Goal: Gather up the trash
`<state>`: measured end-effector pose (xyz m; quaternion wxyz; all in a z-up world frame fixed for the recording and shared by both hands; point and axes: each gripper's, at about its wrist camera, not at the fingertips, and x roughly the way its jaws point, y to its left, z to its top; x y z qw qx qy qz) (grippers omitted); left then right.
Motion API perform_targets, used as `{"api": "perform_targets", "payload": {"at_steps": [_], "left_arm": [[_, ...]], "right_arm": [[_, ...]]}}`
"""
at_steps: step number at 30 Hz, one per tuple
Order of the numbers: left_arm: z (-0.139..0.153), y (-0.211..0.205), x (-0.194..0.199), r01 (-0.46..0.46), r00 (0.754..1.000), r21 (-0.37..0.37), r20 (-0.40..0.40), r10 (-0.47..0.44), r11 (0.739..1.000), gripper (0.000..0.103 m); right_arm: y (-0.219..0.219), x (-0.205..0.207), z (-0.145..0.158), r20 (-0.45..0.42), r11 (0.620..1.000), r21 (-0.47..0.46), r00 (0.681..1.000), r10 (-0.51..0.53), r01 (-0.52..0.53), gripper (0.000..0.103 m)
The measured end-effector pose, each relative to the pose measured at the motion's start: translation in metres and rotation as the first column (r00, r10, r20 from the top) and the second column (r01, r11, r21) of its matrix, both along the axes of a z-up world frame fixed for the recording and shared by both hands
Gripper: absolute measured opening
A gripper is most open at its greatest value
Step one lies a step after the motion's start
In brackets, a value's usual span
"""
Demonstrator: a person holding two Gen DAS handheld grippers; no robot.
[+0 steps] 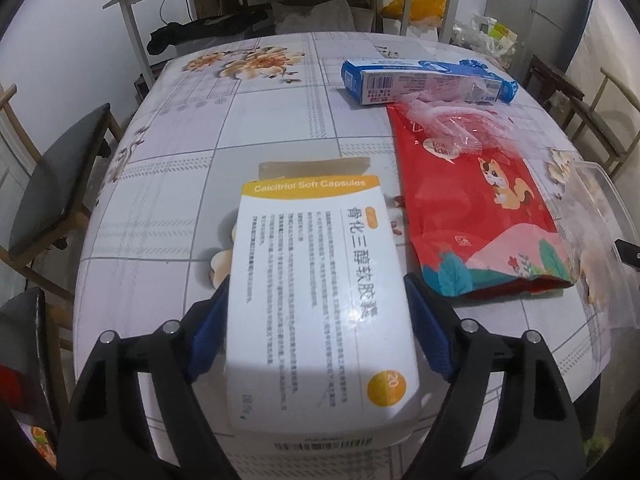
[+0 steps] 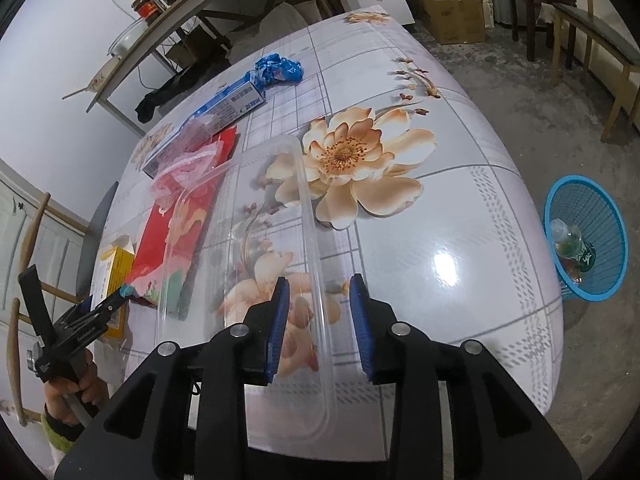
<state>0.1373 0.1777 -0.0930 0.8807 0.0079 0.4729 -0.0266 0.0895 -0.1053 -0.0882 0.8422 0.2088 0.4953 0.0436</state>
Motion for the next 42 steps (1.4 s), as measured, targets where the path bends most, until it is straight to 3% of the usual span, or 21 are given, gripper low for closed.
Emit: {"api": "perform_targets", "payload": {"at_steps": [4, 20, 33, 42], "left_arm": [[0.002, -0.001, 0.003, -0.012, 1.000, 0.001, 0.000, 0.012, 1.000, 0.068], [0.007, -0.005, -0.004, -0.057, 0.998, 0.048, 0.031, 0.056, 0.997, 0.068], [0.017, 0.000, -0.010, -0.085, 0.994, 0.073, 0.075, 0.080, 0.994, 0.068], [0.020, 0.001, -0.011, -0.091, 0.992, 0.083, 0.090, 0.083, 0.992, 0.068]], "right_arm": [[0.004, 0.007, -0.001, 0.014, 1.000, -0.004, 1.000, 0.002, -0.002, 0.031], [0.010, 0.012, 0.000, 0.033, 0.998, -0.057, 0.999, -0.012, 0.014, 0.029], [0.010, 0.007, 0.002, 0.032, 0.998, -0.060, 0.999, -0.024, 0.026, 0.008], [0.010, 0.005, 0.004, 0.041, 0.999, -0.041, 0.999, -0.019, 0.020, 0.005]]}}
